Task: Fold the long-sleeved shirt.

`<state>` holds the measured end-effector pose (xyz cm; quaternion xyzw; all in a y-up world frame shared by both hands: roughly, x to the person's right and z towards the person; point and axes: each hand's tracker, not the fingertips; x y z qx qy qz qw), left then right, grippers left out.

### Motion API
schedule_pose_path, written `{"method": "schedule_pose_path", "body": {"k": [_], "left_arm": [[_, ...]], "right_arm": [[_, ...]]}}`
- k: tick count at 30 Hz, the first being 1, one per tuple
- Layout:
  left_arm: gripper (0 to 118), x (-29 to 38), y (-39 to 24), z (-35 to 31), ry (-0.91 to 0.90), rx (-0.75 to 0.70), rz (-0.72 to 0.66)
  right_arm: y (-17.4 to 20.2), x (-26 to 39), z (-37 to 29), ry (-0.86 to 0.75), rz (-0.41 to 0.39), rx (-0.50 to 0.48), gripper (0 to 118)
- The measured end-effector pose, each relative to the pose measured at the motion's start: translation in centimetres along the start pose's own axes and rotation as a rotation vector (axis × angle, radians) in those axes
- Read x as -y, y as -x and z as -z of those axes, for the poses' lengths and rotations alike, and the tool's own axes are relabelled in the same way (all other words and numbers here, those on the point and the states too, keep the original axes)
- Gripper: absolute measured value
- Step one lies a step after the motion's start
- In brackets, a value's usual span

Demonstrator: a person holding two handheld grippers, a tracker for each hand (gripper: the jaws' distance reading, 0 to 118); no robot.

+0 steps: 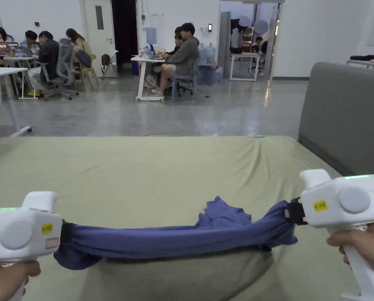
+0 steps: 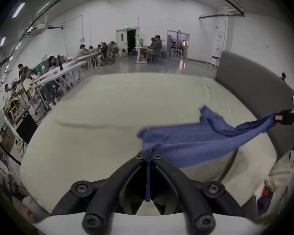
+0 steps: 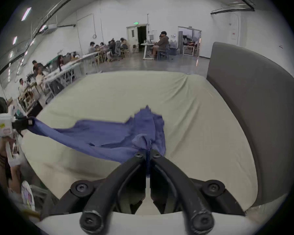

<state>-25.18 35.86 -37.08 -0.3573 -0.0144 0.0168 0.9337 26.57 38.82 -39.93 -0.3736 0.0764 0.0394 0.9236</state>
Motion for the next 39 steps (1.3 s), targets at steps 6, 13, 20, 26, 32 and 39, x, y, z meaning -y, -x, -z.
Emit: {"method": "schedule_pose_path", "body": {"k": [6, 13, 20, 26, 32, 39], "left_arm": [[0, 11.4, -0.1, -1.3, 0.232, 0.052, -0.002], [0, 18.3, 1.3, -0.1, 0.457, 0.097, 0.021], [25, 17.9, 1.6, -0.2, 0.461, 0.12, 0.005], [97, 13.8, 1.3, -2.3, 0.368, 0.162, 0.035], [24, 7.4, -0.5, -1.7, 0.169, 0.129, 0.066], [0, 1.2, -2.4, 5.9, 0.151, 0.146, 0.036]], "right_arm": [[0.9, 13.2, 0.0, 0.273, -0.083, -0.037, 0], [1.1, 21.5, 0.8, 0.565, -0.143, -0.141, 0], [1.1, 21.4, 0.3, 0.543, -0.116, -0.121, 45], [-0.9, 16.6, -1.9, 0.391, -0.019, -0.132, 107], [-1.2, 10.4, -1.0, 0.242, 0.043, -0.045, 9], [-0.2, 2.2, 8.1, 0.274, 0.013, -0.09, 0]]}}
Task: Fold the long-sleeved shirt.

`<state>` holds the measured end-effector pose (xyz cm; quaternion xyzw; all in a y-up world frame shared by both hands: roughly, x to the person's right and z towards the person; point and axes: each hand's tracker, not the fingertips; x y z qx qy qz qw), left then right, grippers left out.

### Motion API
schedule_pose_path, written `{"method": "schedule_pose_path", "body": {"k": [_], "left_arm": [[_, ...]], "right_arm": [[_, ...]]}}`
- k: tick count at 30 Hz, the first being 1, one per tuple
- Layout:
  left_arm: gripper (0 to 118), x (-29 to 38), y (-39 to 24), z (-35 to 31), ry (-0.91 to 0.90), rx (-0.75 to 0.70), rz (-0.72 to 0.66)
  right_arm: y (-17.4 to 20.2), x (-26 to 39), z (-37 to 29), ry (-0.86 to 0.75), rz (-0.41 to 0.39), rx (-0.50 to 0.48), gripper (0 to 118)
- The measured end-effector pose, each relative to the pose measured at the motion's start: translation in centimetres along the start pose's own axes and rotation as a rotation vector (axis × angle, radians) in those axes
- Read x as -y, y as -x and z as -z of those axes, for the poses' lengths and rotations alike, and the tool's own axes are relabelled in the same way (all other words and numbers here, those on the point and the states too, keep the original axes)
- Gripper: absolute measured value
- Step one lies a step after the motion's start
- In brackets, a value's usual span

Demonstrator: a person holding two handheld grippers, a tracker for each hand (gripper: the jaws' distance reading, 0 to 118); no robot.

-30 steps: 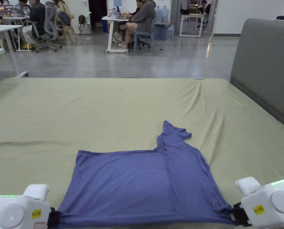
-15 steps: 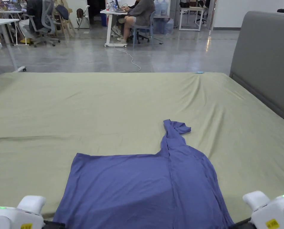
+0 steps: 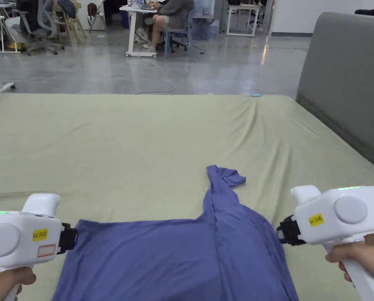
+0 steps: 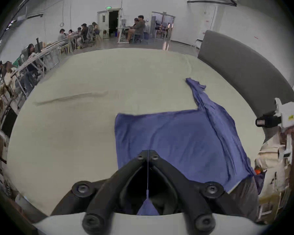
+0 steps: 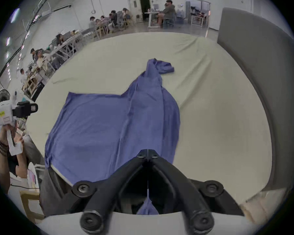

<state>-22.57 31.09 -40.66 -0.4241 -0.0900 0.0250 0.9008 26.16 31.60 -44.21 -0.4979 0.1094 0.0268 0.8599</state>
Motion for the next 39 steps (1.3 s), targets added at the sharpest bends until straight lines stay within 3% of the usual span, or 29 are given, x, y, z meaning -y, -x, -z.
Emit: {"method": "schedule_pose_path", "body": {"k": [4, 6, 7, 10, 13, 17, 20, 23, 24, 25, 27, 33, 37, 39], "left_arm": [[0, -4.0, 0.5, 5.8, 0.012, -0.039, 0.016], [0, -5.5, 1.0, 8.6, 0.039, -0.043, -0.012], [0, -6.1, 1.3, 10.0, 0.048, -0.051, -0.022], [0, -7.1, 2.2, 13.5, 0.057, -0.059, -0.015], [0, -7.3, 2.6, 14.9, 0.049, -0.047, 0.003], [0, -6.3, 3.3, 15.7, 0.032, -0.039, -0.014], [0, -5.5, 4.0, 15.9, 0.034, -0.039, -0.027], [0, -4.8, 4.4, 15.5, 0.04, -0.033, -0.033], [0, -4.8, 4.4, 15.4, 0.038, -0.033, -0.036], [0, -4.7, 4.5, 15.2, 0.04, -0.038, -0.041], [0, -4.5, 4.6, 14.6, 0.044, -0.042, -0.045], [0, -3.3, 4.2, 10.7, -0.009, -0.034, -0.049], [0, -1.8, 3.3, 7.3, -0.028, -0.021, -0.048], [0, -1.1, 2.7, 5.6, -0.031, -0.009, -0.054]], "right_arm": [[0.2, -11.0, 5.1, -0.033, -0.017, 0.05, 0], [-0.3, -16.0, 8.8, -0.045, 0.011, 0.064, 0], [-0.4, -18.6, 10.9, -0.044, 0.024, 0.063, 10], [-0.1, -23.3, 15.9, -0.042, 0.108, 0.05, 87], [-1.2, -26.9, 22.3, 0.037, 0.143, 0.056, 85], [-1.8, -28.8, 28.7, 0.077, 0.089, 0.14, 83], [-2.4, -28.9, 31.7, 0.142, 0.138, 0.16, 53], [-2.2, -27.2, 32.6, 0.093, 0.196, 0.139, 30], [-2.1, -27.0, 31.9, 0.072, 0.194, 0.11, 9], [-1.4, -26.8, 31.0, 0.059, 0.187, 0.125, 5], [-0.6, -26.2, 28.7, 0.066, 0.099, 0.177, 5], [2.0, -19.9, 12.9, -0.148, -0.008, 0.058, 5], [4.0, -11.6, 4.0, -0.159, -0.089, -0.01, 5], [4.6, -7.6, 2.1, -0.144, -0.083, -0.018, 5]]}}
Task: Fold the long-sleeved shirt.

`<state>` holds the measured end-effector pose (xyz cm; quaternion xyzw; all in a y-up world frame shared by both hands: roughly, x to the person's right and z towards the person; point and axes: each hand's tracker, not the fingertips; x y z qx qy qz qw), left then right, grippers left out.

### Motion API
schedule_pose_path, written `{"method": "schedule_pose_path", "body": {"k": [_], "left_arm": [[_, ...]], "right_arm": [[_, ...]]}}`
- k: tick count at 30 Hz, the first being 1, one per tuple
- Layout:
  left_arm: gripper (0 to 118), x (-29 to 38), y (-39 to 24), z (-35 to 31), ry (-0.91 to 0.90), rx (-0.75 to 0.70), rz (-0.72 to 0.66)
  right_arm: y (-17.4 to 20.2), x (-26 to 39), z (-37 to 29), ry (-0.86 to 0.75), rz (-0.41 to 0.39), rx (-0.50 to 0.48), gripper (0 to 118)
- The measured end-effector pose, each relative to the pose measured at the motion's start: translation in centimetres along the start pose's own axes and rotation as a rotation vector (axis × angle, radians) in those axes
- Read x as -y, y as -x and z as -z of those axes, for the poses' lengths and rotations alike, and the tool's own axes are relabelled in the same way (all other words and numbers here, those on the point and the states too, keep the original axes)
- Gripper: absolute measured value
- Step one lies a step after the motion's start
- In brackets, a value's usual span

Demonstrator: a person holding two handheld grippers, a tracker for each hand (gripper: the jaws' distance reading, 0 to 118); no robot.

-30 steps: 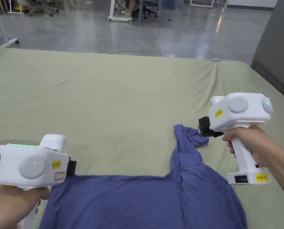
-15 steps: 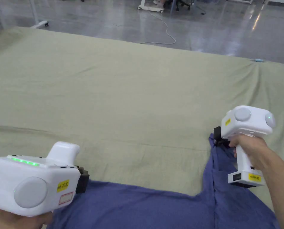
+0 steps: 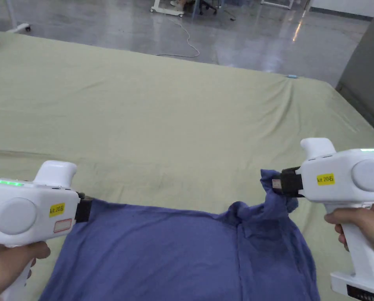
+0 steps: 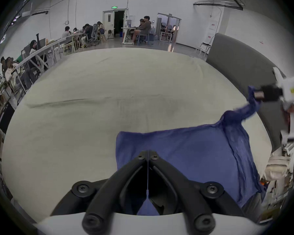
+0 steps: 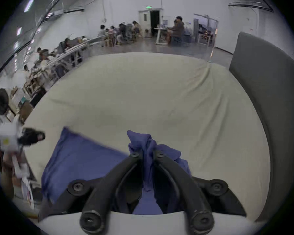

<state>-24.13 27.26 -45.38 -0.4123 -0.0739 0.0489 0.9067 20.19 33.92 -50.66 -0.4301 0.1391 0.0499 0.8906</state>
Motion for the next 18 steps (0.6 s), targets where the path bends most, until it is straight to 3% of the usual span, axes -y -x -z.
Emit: {"method": "schedule_pose_path", "body": {"k": [4, 8, 10, 12, 15, 16, 18], "left_arm": [[0, 0.9, -1.3, -3.0, -0.016, 0.013, 0.015], [0, 1.9, -2.6, -4.5, -0.017, 0.009, 0.019], [0, 2.6, -2.8, -5.3, -0.016, 0.03, 0.006], [0, 3.1, -3.1, -6.0, -0.013, 0.031, 0.003], [0, 3.8, -3.5, -7.2, -0.013, 0.024, 0.013], [0, 3.9, -3.5, -7.5, -0.016, 0.021, 0.013], [0, 4.2, -3.5, -7.9, -0.021, 0.02, 0.01]], "right_arm": [[0.9, 6.7, 0.5, 0.135, -0.006, 0.001, 5], [1.0, 11.7, 6.7, 0.337, 0.013, -0.003, 6], [1.1, 13.2, 8.6, 0.358, 0.045, 0.017, 9], [0.7, 13.7, 8.5, 0.295, 0.061, 0.013, 27], [0.0, 12.3, 4.9, 0.237, 0.124, 0.033, 89], [-0.3, 11.9, 3.3, 0.195, 0.131, 0.023, 101], [-0.7, 11.1, -0.2, 0.096, 0.121, 0.01, 101]]}}
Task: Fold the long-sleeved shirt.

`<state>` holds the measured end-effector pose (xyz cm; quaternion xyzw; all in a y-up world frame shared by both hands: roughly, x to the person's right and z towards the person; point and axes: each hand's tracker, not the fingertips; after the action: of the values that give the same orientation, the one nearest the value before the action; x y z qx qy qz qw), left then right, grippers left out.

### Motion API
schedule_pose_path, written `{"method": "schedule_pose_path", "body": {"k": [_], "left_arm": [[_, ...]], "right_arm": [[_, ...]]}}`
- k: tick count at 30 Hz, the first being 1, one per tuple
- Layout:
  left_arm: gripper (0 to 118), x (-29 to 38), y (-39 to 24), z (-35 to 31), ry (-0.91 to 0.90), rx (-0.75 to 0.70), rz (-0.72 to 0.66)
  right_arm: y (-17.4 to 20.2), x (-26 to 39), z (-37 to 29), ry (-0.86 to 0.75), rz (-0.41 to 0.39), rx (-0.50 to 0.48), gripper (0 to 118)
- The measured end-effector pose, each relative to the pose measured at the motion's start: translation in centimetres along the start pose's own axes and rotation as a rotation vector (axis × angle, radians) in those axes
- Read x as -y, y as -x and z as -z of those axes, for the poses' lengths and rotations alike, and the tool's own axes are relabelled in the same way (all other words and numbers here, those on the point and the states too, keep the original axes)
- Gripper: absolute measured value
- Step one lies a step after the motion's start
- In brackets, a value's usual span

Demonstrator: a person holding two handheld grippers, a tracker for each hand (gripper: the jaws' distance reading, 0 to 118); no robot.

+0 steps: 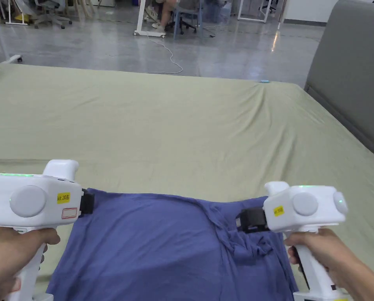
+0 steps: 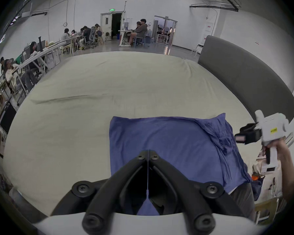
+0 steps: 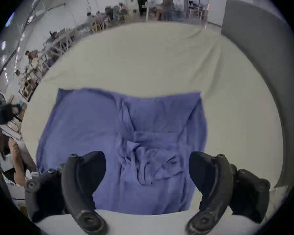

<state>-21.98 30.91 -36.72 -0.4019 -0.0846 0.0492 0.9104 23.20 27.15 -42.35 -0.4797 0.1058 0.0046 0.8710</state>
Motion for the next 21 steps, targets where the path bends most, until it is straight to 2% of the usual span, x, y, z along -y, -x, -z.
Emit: {"method": "schedule_pose_path", "body": {"k": [2, 3, 4, 5, 6, 7, 12, 13, 14, 15, 16, 17, 21], "left_arm": [[0, 0.2, -0.1, 0.1, 0.001, -0.001, -0.006], [0, 0.3, -0.1, 0.1, 0.002, 0.0, -0.007], [0, 0.5, -0.2, 0.3, 0.006, -0.002, -0.007], [0, 0.5, -0.3, 0.5, 0.012, -0.001, -0.006], [0, 0.5, -0.3, 0.8, 0.018, 0.001, -0.004], [0, 0.4, -0.2, 1.1, 0.023, 0.001, -0.005], [0, -2.1, 0.8, 4.4, 0.043, -0.034, -0.016], [4, -3.2, 1.5, 5.7, 0.028, -0.046, -0.028], [24, -3.9, 2.0, 6.6, 0.018, -0.06, -0.032], [53, -4.9, 2.6, 8.0, 0.022, -0.07, -0.031], [92, -5.9, 3.2, 9.6, 0.043, -0.133, -0.023], [101, -6.6, 3.7, 11.0, 0.059, -0.169, -0.029], [104, -8.1, 5.7, 17.5, 0.162, -0.205, -0.039]], "right_arm": [[-0.4, -0.1, -2.2, -0.039, 0.007, 0.038, 97], [-0.5, 0.0, -3.0, -0.037, 0.009, 0.06, 78], [-0.4, 0.2, -3.6, -0.039, -0.007, 0.081, 15], [-0.3, 0.4, -3.8, -0.041, -0.023, 0.089, 0], [-0.3, 0.5, -4.0, -0.049, -0.069, 0.125, 0], [-0.3, 0.6, -3.9, -0.039, -0.025, 0.1, 0], [0.1, 0.4, -3.0, -0.028, -0.011, 0.052, 0], [0.5, 0.1, -2.6, -0.024, -0.016, 0.048, 0], [0.7, -0.1, -2.4, -0.022, -0.019, 0.047, 0], [1.0, -0.4, -1.9, -0.016, -0.025, 0.046, 0], [0.8, -0.7, -1.3, -0.01, -0.03, 0.046, 0], [1.0, -0.9, -1.0, -0.005, -0.033, 0.047, 0], [0.8, -1.7, 0.8, 0.013, -0.022, 0.033, 0]]}}
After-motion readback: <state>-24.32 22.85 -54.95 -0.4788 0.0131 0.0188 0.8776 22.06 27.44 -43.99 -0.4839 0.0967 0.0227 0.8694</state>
